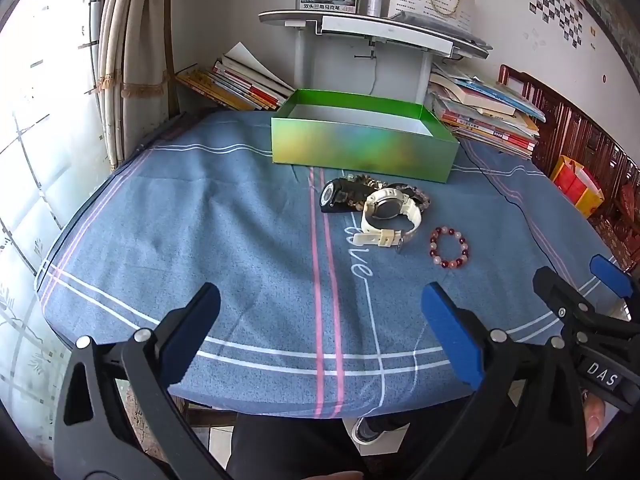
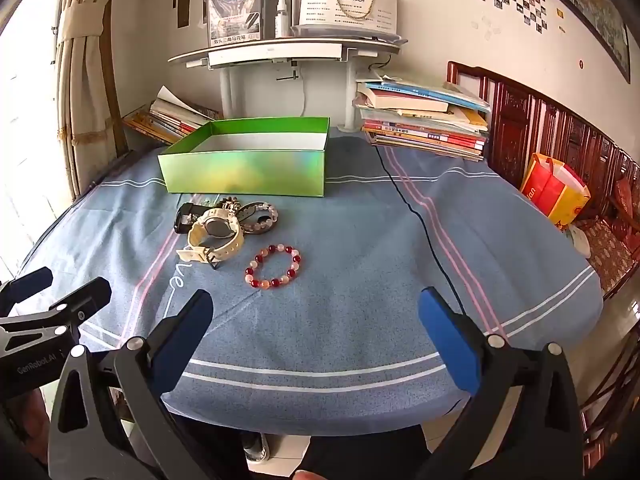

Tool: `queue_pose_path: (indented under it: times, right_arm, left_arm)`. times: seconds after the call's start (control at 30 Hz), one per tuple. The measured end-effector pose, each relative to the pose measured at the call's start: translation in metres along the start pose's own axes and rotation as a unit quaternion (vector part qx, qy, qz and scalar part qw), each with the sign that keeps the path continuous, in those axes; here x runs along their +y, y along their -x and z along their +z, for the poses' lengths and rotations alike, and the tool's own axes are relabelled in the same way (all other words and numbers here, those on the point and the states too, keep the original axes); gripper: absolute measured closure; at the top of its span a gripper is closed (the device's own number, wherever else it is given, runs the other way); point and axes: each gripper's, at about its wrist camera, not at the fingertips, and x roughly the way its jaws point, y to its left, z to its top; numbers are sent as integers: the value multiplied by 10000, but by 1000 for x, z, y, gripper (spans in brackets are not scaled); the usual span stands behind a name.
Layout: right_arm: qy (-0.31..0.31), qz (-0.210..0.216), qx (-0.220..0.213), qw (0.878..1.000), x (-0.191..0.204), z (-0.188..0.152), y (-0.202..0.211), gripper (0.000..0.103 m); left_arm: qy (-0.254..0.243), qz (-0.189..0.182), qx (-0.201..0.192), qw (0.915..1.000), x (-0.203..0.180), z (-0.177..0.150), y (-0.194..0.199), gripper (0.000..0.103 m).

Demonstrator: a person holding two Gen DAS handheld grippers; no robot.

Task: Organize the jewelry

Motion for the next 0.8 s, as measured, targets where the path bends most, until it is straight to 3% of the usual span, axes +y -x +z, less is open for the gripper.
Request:
queue_pose_path:
  times: [0.8]
  right_arm:
    - [-24,5,-48,10000,0,-1,1,2]
  left_arm:
    - [-59,-3,13,10000,-2,-3,-3,4]
